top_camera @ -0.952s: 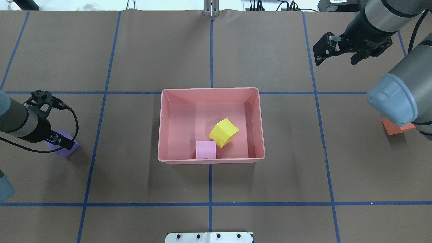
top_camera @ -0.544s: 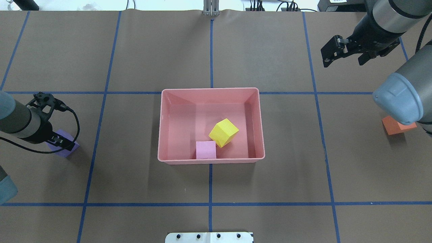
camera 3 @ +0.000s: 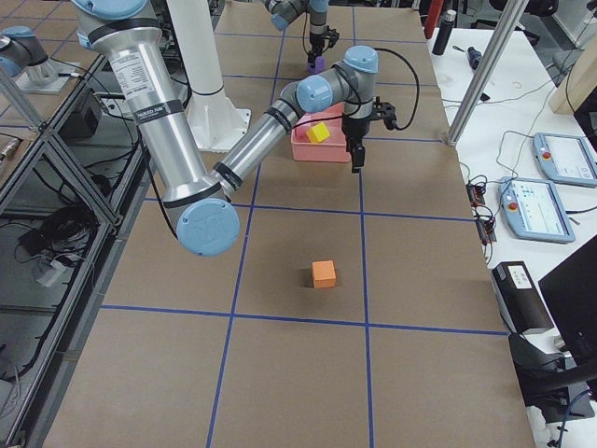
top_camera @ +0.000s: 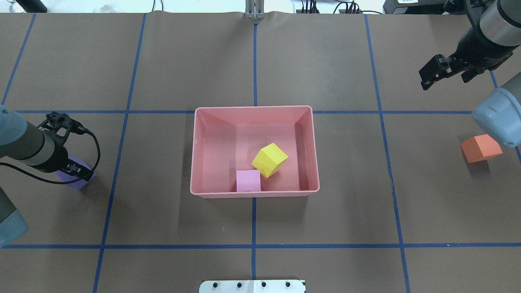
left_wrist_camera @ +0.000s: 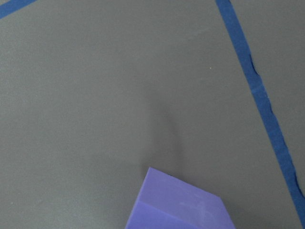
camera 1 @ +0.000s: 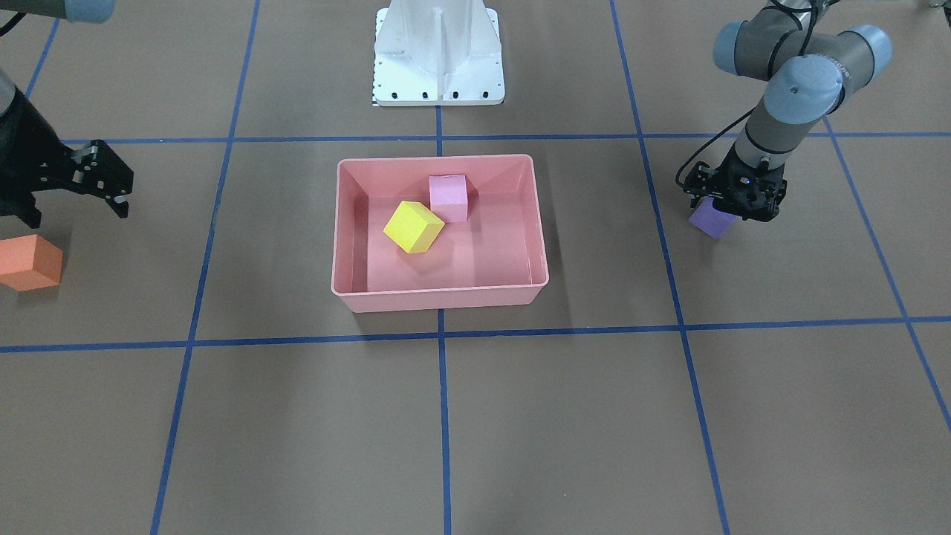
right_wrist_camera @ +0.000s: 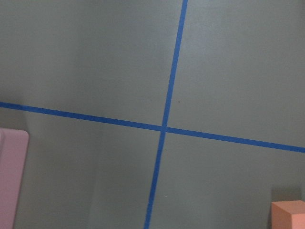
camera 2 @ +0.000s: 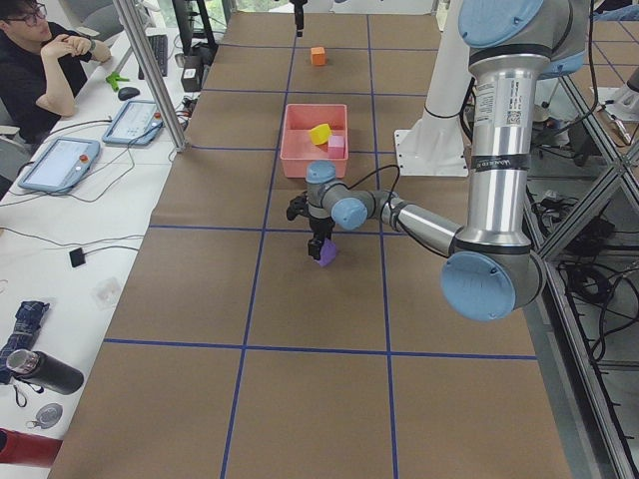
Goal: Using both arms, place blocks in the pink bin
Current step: 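Raise right gripper toward orange cube while left gripper hovers over purple cube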
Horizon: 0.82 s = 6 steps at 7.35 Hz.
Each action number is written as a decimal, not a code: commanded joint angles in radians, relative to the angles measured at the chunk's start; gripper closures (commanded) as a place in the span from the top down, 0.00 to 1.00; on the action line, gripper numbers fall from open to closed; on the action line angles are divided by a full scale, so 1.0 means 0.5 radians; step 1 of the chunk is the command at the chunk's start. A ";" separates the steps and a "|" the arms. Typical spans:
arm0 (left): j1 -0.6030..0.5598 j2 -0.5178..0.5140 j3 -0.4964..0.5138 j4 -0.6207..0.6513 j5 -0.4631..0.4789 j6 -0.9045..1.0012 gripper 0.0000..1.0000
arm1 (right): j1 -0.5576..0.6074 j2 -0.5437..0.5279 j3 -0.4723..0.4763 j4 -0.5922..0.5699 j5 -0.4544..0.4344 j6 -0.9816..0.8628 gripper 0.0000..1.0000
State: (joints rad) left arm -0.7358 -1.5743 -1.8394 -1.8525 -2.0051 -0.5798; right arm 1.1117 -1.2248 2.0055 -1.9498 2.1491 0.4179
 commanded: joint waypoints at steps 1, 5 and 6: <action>-0.004 -0.002 -0.018 0.002 -0.006 0.012 0.00 | 0.105 -0.133 -0.075 0.003 -0.003 -0.298 1.00; -0.316 -0.203 -0.205 0.573 -0.236 0.208 0.00 | 0.209 -0.372 -0.117 0.107 -0.015 -0.675 1.00; -0.350 -0.454 -0.214 0.898 -0.239 0.202 0.00 | 0.222 -0.428 -0.206 0.244 -0.009 -0.804 1.00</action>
State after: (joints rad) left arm -0.8775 -1.6779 -1.9287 -1.5846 -2.1141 -0.4866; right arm 1.2158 -1.3962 1.9431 -1.8966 2.1442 0.0880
